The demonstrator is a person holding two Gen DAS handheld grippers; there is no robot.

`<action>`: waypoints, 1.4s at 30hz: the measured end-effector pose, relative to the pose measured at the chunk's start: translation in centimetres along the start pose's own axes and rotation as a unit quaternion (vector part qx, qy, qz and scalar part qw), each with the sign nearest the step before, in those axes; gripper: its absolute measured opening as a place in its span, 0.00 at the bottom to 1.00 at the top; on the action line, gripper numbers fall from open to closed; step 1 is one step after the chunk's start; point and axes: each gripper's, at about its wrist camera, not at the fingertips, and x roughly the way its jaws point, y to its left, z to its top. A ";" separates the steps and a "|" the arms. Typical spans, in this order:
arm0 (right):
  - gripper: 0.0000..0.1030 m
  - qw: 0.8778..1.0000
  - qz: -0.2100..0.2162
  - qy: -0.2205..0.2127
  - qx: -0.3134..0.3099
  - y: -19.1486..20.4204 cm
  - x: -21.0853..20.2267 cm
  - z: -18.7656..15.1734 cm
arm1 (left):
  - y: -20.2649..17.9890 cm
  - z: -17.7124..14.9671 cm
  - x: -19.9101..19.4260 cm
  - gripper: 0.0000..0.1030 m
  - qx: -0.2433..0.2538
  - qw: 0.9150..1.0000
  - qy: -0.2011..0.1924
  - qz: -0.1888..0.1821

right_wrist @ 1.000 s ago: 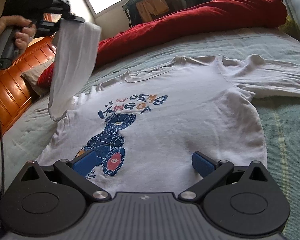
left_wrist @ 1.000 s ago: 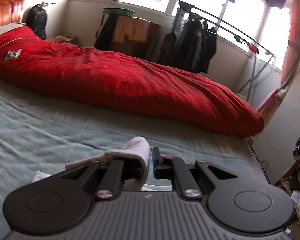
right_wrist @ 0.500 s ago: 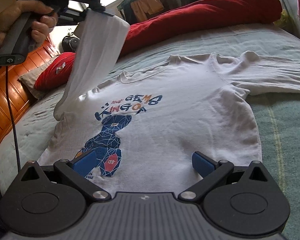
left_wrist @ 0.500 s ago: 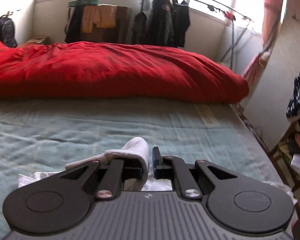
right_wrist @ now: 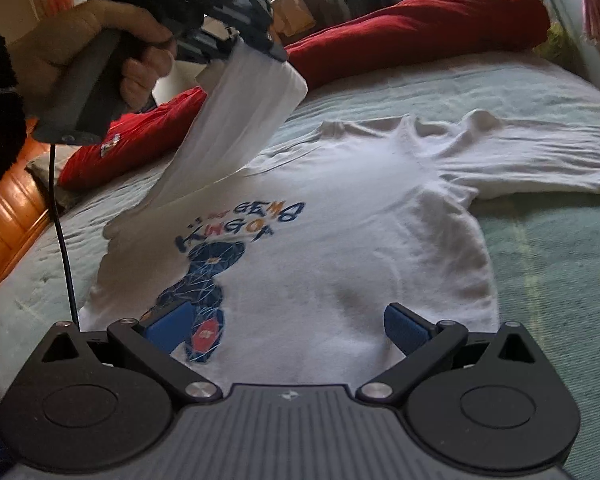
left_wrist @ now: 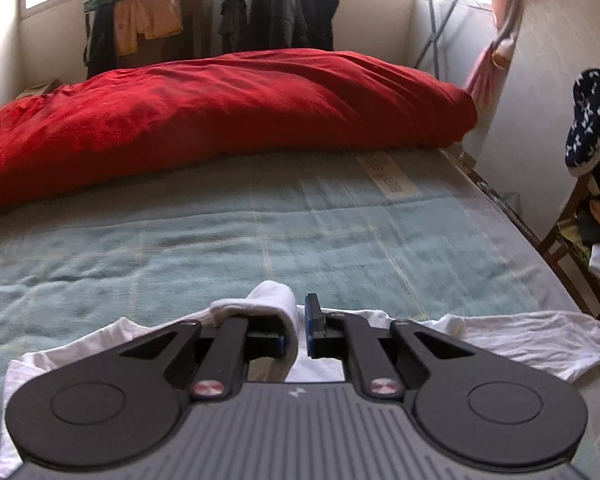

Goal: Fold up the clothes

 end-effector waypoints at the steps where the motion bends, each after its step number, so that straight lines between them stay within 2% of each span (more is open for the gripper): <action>1: 1.00 1.000 -0.001 -0.003 0.003 -0.1 -0.1 0.1 | -0.2 -0.1 0.3 0.07 0.003 1.000 0.002 -0.002; 16: 1.00 1.000 -0.014 -0.009 0.001 -0.4 -0.2 0.1 | -2.3 -1.9 2.8 0.09 0.025 0.998 0.041 -0.035; 20: 1.00 1.000 -0.015 -0.007 0.001 -0.5 -0.1 0.0 | -2.7 -2.4 3.3 0.25 0.030 0.997 0.053 -0.045; 22: 1.00 1.000 -0.016 -0.006 -0.001 -0.5 0.0 0.0 | -3.0 -2.6 3.4 0.28 0.035 0.996 0.058 -0.049; 23: 1.00 1.000 -0.016 -0.005 0.000 -0.6 0.0 0.0 | -3.1 -2.7 3.5 0.33 0.039 0.996 0.061 -0.051; 25: 1.00 1.000 -0.018 -0.005 0.001 -0.6 0.1 0.0 | -3.5 -2.8 3.7 0.42 0.050 0.993 0.082 -0.066; 31: 1.00 1.000 -0.020 -0.003 0.002 -0.7 0.1 0.0 | -5.3 -3.5 3.5 0.46 0.099 0.986 0.112 -0.078; 42: 1.00 1.000 -0.021 -0.006 0.009 -0.9 0.1 0.0 | -5.8 -3.8 2.8 0.48 0.119 0.982 0.123 -0.083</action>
